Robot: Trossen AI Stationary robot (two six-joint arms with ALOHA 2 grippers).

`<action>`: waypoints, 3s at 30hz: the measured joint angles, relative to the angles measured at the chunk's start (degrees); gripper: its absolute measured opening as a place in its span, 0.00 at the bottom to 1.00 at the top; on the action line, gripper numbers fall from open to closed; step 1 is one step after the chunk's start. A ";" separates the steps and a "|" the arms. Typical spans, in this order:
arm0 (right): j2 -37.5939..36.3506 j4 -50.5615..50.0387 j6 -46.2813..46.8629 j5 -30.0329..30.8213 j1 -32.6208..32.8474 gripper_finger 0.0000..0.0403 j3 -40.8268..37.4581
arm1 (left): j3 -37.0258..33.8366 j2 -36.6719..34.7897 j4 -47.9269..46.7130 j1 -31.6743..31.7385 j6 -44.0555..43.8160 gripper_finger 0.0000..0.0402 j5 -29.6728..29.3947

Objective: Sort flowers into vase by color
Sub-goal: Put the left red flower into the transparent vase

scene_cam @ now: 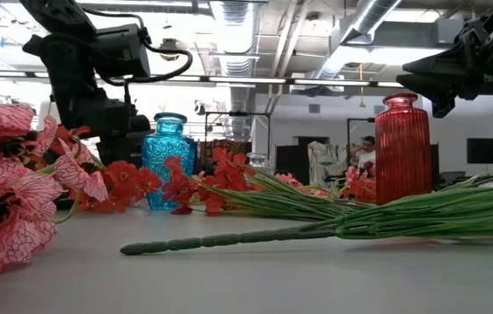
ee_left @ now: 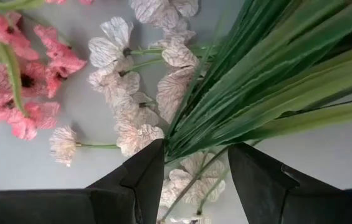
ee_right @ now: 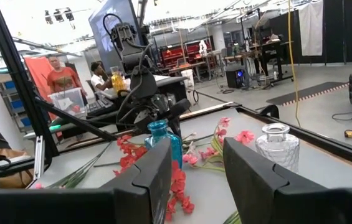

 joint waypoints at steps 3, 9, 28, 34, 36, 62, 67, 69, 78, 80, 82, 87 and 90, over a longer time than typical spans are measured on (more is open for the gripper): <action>-0.01 -0.15 -0.01 0.02 0.01 0.42 0.00 | 0.00 -0.07 0.13 0.00 -0.12 0.42 0.96; -0.01 -0.19 -0.05 0.02 0.01 0.42 0.01 | 0.00 -0.07 0.23 -0.01 0.98 0.41 5.57; -0.01 -0.17 0.03 0.02 0.00 0.42 0.01 | 0.00 -0.09 0.21 -0.02 -1.09 0.12 6.03; 0.01 -0.15 0.03 0.02 0.00 0.42 0.02 | 0.00 -0.09 0.21 -0.02 0.11 0.02 6.03; -0.01 -0.15 0.03 0.02 0.02 0.42 0.00 | 0.00 -0.09 0.21 -0.02 0.22 0.01 5.94; -0.01 -0.11 0.01 0.02 0.01 0.42 0.01 | -0.07 -19.35 -2.97 -0.02 -9.12 0.00 7.68; 0.00 -0.11 0.01 0.02 0.02 0.42 0.01 | -0.07 -25.50 -3.08 -0.02 -12.53 0.00 8.14; -0.01 -0.07 0.01 0.02 0.00 0.42 0.00 | -0.07 -27.93 -3.05 -0.02 -13.67 0.00 8.13; 0.01 -0.11 0.01 0.02 0.02 0.42 0.02 | -0.07 -38.17 -2.98 -0.02 -18.33 0.00 8.06; -0.01 -0.09 0.01 0.02 0.01 0.42 0.02 | -0.07 -40.13 -2.94 -0.02 -18.46 0.00 8.04; -0.01 -0.11 0.01 0.02 0.01 0.42 0.01 | -0.06 -41.79 -2.85 -0.02 -18.59 0.00 7.89; -0.01 -0.09 0.01 0.03 0.01 0.42 0.01 | -0.04 -45.17 -1.37 -0.02 -20.25 0.00 5.53; 0.00 -0.08 0.12 0.04 0.02 0.42 0.02 | -0.04 -46.86 1.83 -0.02 -22.91 0.00 4.23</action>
